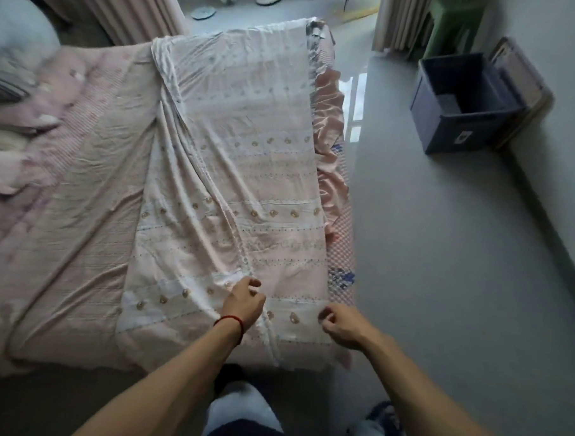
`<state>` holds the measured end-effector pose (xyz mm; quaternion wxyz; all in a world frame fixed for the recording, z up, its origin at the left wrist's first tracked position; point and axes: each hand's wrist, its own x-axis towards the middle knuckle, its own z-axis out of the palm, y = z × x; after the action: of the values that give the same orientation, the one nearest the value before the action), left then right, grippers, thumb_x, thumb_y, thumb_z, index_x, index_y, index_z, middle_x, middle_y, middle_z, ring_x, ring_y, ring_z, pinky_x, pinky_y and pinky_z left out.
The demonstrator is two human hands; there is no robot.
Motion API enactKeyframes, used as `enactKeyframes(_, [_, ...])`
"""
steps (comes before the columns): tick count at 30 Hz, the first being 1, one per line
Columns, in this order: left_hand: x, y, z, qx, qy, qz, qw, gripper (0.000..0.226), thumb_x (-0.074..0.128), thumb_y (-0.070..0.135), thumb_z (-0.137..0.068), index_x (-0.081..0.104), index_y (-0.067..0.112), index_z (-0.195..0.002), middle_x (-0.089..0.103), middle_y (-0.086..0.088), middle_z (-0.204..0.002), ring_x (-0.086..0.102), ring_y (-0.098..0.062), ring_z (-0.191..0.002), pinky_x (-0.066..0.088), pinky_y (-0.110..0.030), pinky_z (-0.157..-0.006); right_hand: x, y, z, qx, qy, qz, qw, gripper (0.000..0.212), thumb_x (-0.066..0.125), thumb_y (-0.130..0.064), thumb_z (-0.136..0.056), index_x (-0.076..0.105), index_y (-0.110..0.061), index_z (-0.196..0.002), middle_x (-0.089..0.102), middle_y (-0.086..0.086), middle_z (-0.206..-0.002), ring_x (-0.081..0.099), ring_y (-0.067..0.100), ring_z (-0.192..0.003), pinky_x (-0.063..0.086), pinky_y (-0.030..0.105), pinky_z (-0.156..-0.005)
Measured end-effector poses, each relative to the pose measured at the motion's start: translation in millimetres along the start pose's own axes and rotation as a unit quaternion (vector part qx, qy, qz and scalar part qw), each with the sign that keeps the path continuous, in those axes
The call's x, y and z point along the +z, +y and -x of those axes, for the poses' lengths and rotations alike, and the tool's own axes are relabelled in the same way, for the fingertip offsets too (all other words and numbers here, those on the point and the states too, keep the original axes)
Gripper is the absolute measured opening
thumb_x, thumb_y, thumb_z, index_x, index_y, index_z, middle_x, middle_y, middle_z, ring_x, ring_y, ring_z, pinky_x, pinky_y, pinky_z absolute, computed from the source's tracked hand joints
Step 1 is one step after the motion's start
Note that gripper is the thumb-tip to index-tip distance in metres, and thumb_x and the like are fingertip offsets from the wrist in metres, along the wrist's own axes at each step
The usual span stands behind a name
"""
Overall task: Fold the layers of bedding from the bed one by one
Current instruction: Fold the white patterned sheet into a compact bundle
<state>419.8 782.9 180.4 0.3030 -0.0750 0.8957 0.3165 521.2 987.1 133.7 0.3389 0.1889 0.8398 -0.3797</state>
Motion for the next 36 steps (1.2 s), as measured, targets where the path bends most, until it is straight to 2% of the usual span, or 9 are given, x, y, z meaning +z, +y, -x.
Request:
enactKeyframes(5, [13, 99, 39, 0.091, 0.124, 0.061, 0.986, 0.035, 0.058, 0.013, -0.093, 0.057, 0.019, -0.127, 0.061, -0.004, -0.118, 0.061, -0.021, -0.104, 0.055, -0.037, -0.091, -123, -10, 23, -0.129, 0.085, -0.028, 0.988, 0.027, 0.057, -0.022, -0.099, 0.066, -0.016, -0.124, 0.07, 0.005, -0.12, 0.067, 0.017, -0.1, 0.056, 0.031, -0.088])
enactKeyframes(10, [2, 185, 35, 0.144, 0.217, 0.113, 0.959, 0.036, 0.059, 0.012, -0.094, 0.055, 0.02, -0.128, 0.059, 0.002, -0.118, 0.059, -0.017, -0.106, 0.053, -0.031, -0.09, -219, -50, 18, -0.241, 0.123, -0.048, 0.962, 0.024, 0.056, -0.019, -0.102, 0.064, -0.017, -0.125, 0.067, -0.001, -0.119, 0.066, 0.009, -0.096, 0.051, 0.013, -0.065])
enactKeyframes(14, [11, 253, -1, 0.171, 0.252, 0.137, 0.943, 0.037, 0.062, 0.01, -0.091, 0.055, 0.02, -0.127, 0.058, 0.003, -0.121, 0.058, -0.016, -0.106, 0.05, -0.027, -0.084, -290, -52, 3, -0.278, 0.134, -0.06, 0.949, 0.021, 0.059, -0.015, -0.101, 0.066, -0.017, -0.12, 0.069, -0.004, -0.113, 0.068, 0.003, -0.09, 0.057, 0.016, -0.071])
enactKeyframes(17, [23, 320, -50, 0.192, 0.278, 0.164, 0.927, 0.039, 0.064, 0.01, -0.09, 0.056, 0.02, -0.126, 0.058, 0.002, -0.124, 0.058, -0.018, -0.107, 0.053, -0.032, -0.088, -365, -38, -26, -0.278, 0.169, -0.028, 0.945, 0.021, 0.06, -0.017, -0.1, 0.069, -0.022, -0.119, 0.07, -0.01, -0.106, 0.069, 0.0, -0.084, 0.058, 0.019, -0.078])
enactKeyframes(19, [30, 375, -87, 0.207, 0.282, 0.184, 0.919, 0.037, 0.064, 0.01, -0.09, 0.057, 0.018, -0.126, 0.058, 0.0, -0.125, 0.057, -0.018, -0.108, 0.053, -0.034, -0.092, -423, -35, -52, -0.273, 0.194, -0.015, 0.942, 0.021, 0.061, -0.02, -0.1, 0.069, -0.025, -0.119, 0.071, -0.01, -0.107, 0.068, -0.001, -0.085, 0.058, 0.019, -0.079])
enactKeyframes(23, [35, 483, -156, 0.241, 0.256, 0.185, 0.918, 0.031, 0.067, 0.017, -0.092, 0.059, 0.02, -0.122, 0.062, -0.002, -0.121, 0.06, -0.019, -0.105, 0.054, -0.032, -0.088, -529, -44, -99, -0.271, 0.231, -0.019, 0.934, 0.023, 0.061, -0.018, -0.1, 0.069, -0.022, -0.121, 0.07, -0.011, -0.112, 0.064, -0.004, -0.091, 0.05, 0.007, -0.076])
enactKeyframes(27, [22, 576, -208, 0.279, 0.231, 0.208, 0.908, 0.031, 0.068, 0.018, -0.092, 0.06, 0.018, -0.122, 0.064, 0.006, -0.116, 0.062, -0.013, -0.103, 0.051, -0.019, -0.082, -614, -56, -152, -0.29, 0.269, -0.085, 0.915, 0.019, 0.062, -0.015, -0.1, 0.069, -0.02, -0.117, 0.067, -0.015, -0.105, 0.064, -0.003, -0.094, 0.05, 0.006, -0.075])
enactKeyframes(31, [4, 656, -271, 0.222, 0.152, 0.303, 0.914, 0.02, 0.06, 0.018, -0.097, 0.062, 0.019, -0.117, 0.069, 0.0, -0.114, 0.066, -0.018, -0.107, 0.058, -0.042, -0.092, -698, -69, -230, -0.308, 0.281, -0.162, 0.894, 0.017, 0.062, -0.014, -0.099, 0.068, -0.027, -0.108, 0.068, -0.017, -0.1, 0.068, 0.002, -0.097, 0.052, 0.01, -0.076])
enactKeyframes(36, [-13, 746, -349, 0.229, 0.19, 0.246, 0.922, 0.02, 0.063, 0.016, -0.095, 0.063, 0.021, -0.114, 0.066, 0.007, -0.111, 0.064, -0.011, -0.105, 0.059, -0.034, -0.087, -806, -78, -316, -0.328, 0.239, -0.166, 0.899, 0.014, 0.062, -0.013, -0.1, 0.067, -0.025, -0.107, 0.066, -0.016, -0.099, 0.065, -0.001, -0.094, 0.05, 0.005, -0.072])
